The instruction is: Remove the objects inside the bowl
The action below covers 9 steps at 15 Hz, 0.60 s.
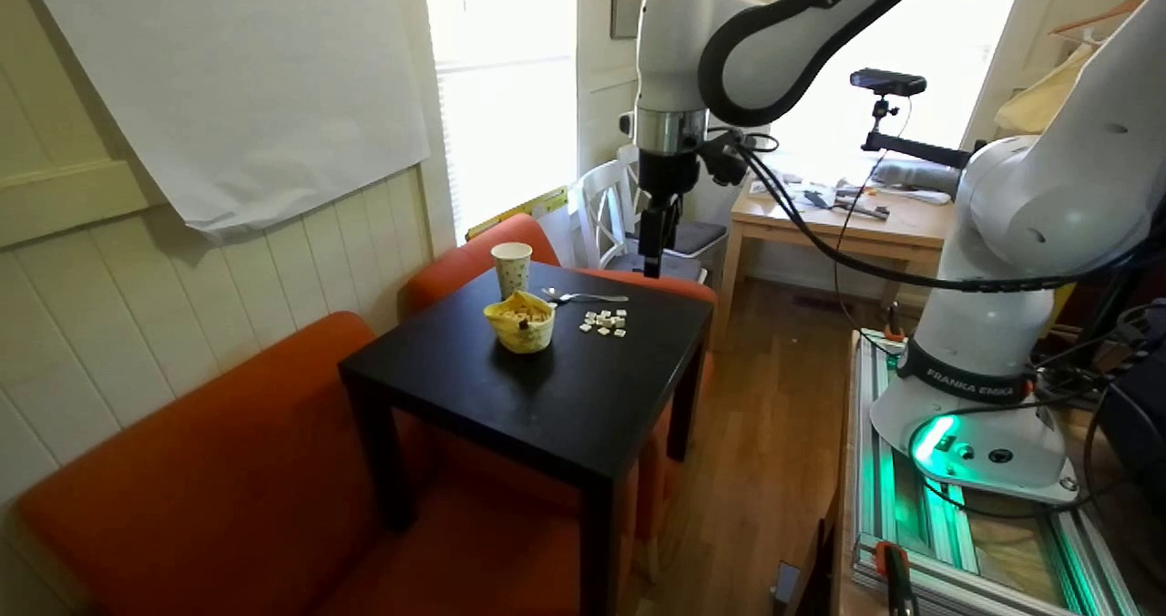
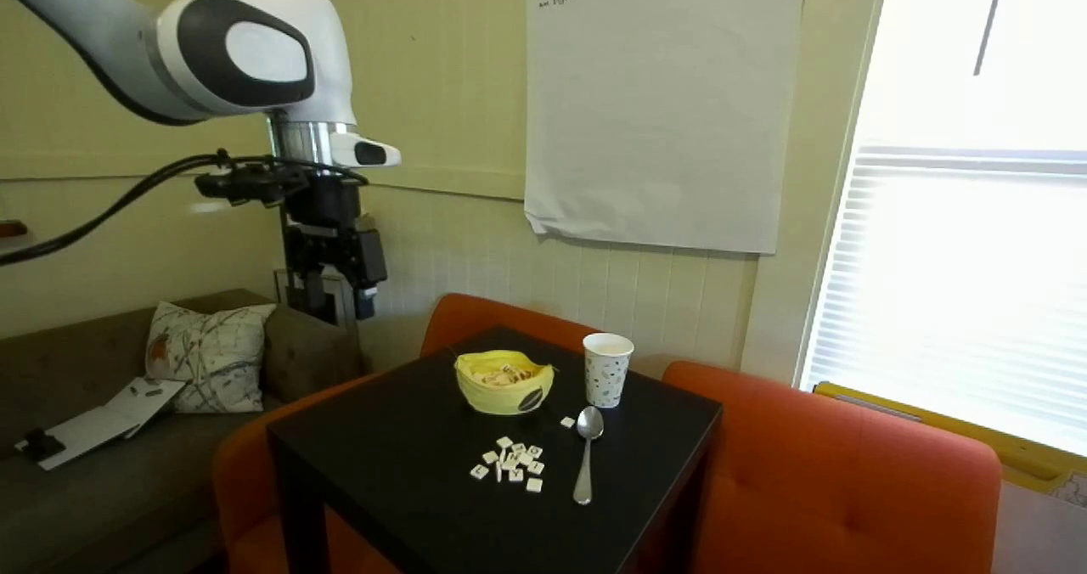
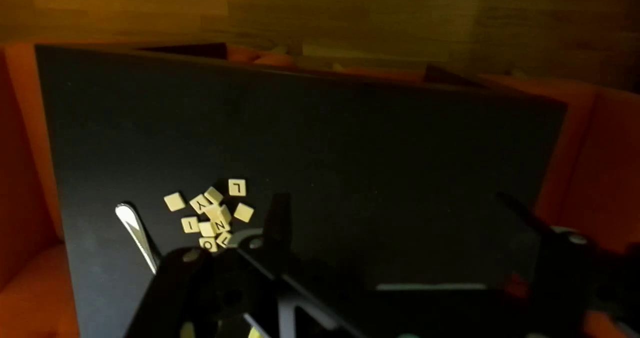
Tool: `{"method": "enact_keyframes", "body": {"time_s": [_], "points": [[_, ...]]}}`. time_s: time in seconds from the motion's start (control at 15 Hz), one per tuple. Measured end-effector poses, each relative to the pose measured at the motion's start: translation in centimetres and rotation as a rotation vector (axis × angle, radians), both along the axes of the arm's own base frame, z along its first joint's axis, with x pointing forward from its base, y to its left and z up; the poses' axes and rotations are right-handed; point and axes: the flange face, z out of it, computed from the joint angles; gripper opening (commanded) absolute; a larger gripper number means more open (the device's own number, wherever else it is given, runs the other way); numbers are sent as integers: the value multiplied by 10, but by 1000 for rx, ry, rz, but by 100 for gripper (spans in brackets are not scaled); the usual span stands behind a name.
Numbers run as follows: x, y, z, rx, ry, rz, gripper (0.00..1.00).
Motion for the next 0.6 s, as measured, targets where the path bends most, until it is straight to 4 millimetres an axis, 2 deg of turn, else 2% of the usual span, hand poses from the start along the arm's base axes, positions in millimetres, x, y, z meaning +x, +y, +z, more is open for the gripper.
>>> {"method": "enact_keyframes", "body": {"time_s": [0.2,0.6], "points": [[36,3,-22,23,-10,44,100],[110,5,-42,49,-26,86,100]]}}
